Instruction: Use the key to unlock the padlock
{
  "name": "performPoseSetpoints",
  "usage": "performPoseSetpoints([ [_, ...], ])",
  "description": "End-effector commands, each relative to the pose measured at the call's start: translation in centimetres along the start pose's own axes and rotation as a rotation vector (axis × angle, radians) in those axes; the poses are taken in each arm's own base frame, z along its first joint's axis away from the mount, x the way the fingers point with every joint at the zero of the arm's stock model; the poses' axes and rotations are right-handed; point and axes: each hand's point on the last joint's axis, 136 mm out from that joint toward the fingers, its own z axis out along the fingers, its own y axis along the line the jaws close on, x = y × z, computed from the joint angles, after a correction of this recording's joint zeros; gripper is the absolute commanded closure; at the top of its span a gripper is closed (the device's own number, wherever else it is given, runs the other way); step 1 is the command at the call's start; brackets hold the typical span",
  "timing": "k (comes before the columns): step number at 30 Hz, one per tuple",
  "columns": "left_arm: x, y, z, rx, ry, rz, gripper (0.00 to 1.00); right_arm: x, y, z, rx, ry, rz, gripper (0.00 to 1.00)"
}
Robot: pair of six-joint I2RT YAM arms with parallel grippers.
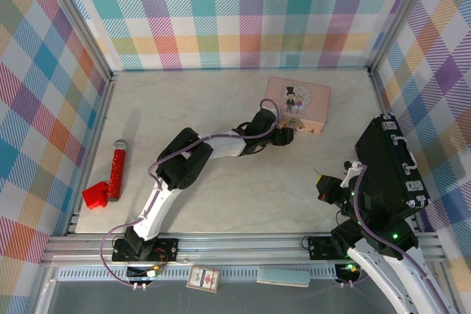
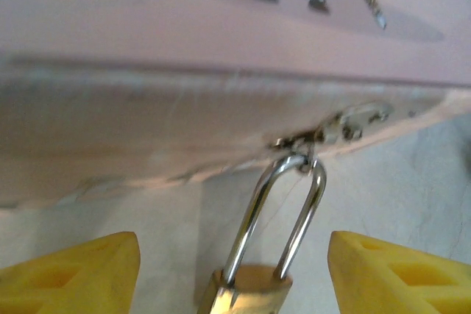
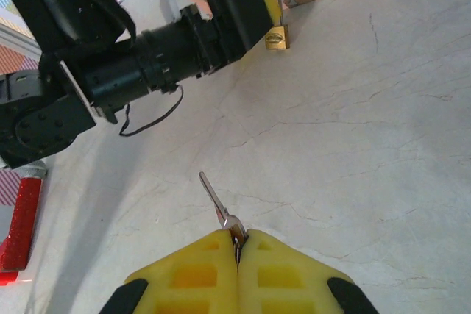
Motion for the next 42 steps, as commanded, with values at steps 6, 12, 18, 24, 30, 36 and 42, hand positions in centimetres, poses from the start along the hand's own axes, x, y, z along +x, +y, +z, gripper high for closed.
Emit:
performPoseSetpoints([
  [6, 1.6, -0.4, 2.2, 0.028, 0.025, 0.013, 0.45, 0.6, 0.2, 0.8, -0.016, 0.023, 0.028, 1.0],
  [12, 1.4, -0.4, 1.6, 0.029, 0.008, 0.021, 0.67, 0.9, -0.1, 1.5, 0.008, 0.045, 0.038, 1.0],
  [18, 0.5, -0.4, 0.4, 0.021, -0.034, 0.023, 0.81, 0.8, -1.0, 1.5, 0.043, 0.027, 0.054, 1.0],
  [24, -0.2, 0.4, -1.7, -0.003, -0.078, 0.006, 0.89, 1.2, -0.6, 2.7, 0.041, 0.063, 0.056, 1.0],
  [30, -0.3, 1.4, -3.6, -0.005, -0.091, -0.032, 0.94, 2.0, -0.3, 3.8, 0.023, 0.101, 0.097, 1.0],
  [36, -0.1, 2.4, -5.4, -0.024, -0.092, -0.058, 0.98, 3.0, -0.2, 5.3, 0.024, 0.153, 0.123, 1.0],
  [42, 0.1, 3.1, -6.9, -0.025, -0.084, -0.106, 0.99, 3.4, -0.3, 6.4, 0.033, 0.174, 0.135, 1.0],
])
